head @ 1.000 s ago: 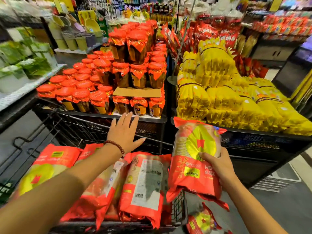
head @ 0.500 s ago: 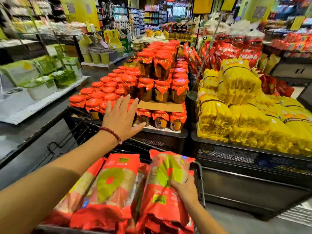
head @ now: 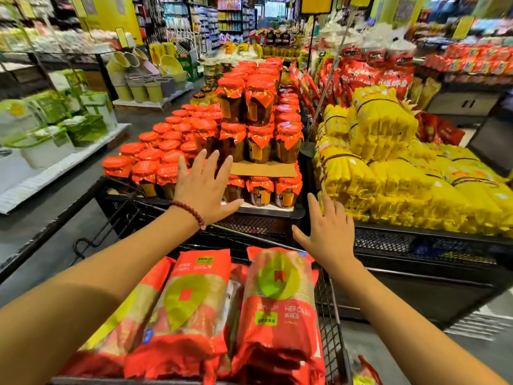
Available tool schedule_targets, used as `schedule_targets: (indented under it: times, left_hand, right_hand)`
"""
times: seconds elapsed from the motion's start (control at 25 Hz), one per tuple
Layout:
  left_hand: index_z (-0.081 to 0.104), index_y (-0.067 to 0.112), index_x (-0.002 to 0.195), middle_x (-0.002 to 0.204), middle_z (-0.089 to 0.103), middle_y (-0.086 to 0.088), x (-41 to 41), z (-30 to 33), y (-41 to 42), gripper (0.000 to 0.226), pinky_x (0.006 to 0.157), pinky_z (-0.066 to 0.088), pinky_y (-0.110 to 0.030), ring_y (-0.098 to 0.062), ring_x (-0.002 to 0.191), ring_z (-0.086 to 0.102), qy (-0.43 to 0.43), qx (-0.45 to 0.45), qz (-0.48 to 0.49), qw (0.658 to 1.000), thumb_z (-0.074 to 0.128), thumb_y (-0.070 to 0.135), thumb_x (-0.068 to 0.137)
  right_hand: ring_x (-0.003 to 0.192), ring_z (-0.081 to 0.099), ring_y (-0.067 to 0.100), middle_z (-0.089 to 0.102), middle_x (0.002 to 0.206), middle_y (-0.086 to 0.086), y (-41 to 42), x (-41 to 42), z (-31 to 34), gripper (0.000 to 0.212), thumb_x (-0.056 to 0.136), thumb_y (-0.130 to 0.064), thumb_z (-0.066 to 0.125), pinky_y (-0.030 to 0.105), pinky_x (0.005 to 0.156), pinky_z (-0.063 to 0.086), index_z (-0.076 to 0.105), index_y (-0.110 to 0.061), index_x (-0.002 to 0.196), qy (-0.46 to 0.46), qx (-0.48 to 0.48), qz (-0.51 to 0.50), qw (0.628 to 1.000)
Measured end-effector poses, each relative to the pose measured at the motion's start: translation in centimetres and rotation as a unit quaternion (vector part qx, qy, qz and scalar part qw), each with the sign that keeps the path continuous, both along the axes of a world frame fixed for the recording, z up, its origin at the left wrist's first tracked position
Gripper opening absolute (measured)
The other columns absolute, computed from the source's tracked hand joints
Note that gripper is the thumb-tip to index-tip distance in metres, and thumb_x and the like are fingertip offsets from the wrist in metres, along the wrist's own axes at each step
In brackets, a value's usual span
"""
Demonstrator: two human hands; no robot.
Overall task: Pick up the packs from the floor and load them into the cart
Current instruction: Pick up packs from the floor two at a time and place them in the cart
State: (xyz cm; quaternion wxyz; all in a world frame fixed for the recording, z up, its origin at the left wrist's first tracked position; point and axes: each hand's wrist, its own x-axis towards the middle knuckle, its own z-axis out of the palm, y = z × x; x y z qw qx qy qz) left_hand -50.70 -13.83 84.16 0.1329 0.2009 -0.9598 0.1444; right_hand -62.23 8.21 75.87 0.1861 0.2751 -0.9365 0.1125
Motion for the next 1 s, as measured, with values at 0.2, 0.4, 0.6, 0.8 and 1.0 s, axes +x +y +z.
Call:
schedule_targets:
  times: [0.2, 0.4, 0.6, 0.8, 1.0]
  left_hand:
    - [0.011, 0.022, 0.155, 0.162, 0.015, -0.009, -1.8, 1.3, 2.6, 0.094, 0.116, 0.011, -0.062, -0.031, 0.150, 0.011, 0.005, 0.016, -0.060, 0.998, 0.041, 0.074, 0.083]
    - [0.016, 0.021, 0.154, 0.160, 0.022, -0.009, -4.9, 1.5, 7.7, 0.094, 0.115, 0.014, -0.062, -0.031, 0.148, 0.017, 0.003, 0.009, -0.130, 0.991, 0.042, 0.074, 0.082]
    - [0.019, 0.019, 0.154, 0.159, 0.024, -0.012, -8.6, 0.7, 17.6, 0.094, 0.114, 0.015, -0.063, -0.032, 0.147, 0.019, -0.015, 0.010, -0.231, 0.973, 0.044, 0.074, 0.082]
    - [0.018, 0.018, 0.154, 0.158, 0.025, -0.014, -12.9, -0.6, 31.5, 0.096, 0.114, 0.014, -0.061, -0.034, 0.146, 0.021, -0.037, 0.003, -0.333, 0.942, 0.043, 0.074, 0.081]
    - [0.017, 0.018, 0.155, 0.159, 0.024, -0.012, -16.1, -6.6, 47.9, 0.095, 0.115, 0.014, -0.062, -0.030, 0.146, 0.022, -0.093, 0.003, -0.410, 0.907, 0.040, 0.075, 0.082]
  right_hand:
    - [0.118, 0.057, 0.044, 0.059, 0.135, 0.020, 2.4, -1.2, 4.5, 0.083, 0.068, -0.055, 0.076, 0.056, 0.089, 0.049, 0.057, -0.013, 0.136, 0.081, 0.070, -0.012, 0.994]
    - [0.123, 0.054, 0.046, 0.056, 0.138, 0.022, 8.5, -1.1, 6.0, 0.081, 0.072, -0.054, 0.073, 0.058, 0.093, 0.045, 0.054, -0.012, 0.140, 0.091, 0.064, -0.067, 0.992]
    - [0.128, 0.047, 0.043, 0.048, 0.146, 0.020, 18.7, -0.7, 6.1, 0.080, 0.081, -0.059, 0.058, 0.054, 0.097, 0.041, 0.045, -0.015, 0.146, 0.086, 0.067, -0.151, 0.983]
    - [0.120, 0.052, 0.041, 0.051, 0.141, 0.019, 32.8, 0.6, 4.4, 0.082, 0.078, -0.060, 0.054, 0.051, 0.090, 0.045, 0.044, -0.015, 0.146, 0.044, 0.068, -0.257, 0.963]
    - [0.126, 0.045, 0.042, 0.041, 0.149, 0.018, 48.6, 2.3, -0.9, 0.083, 0.082, -0.057, 0.061, 0.053, 0.098, 0.043, 0.036, -0.018, 0.150, -0.052, 0.066, -0.340, 0.937]
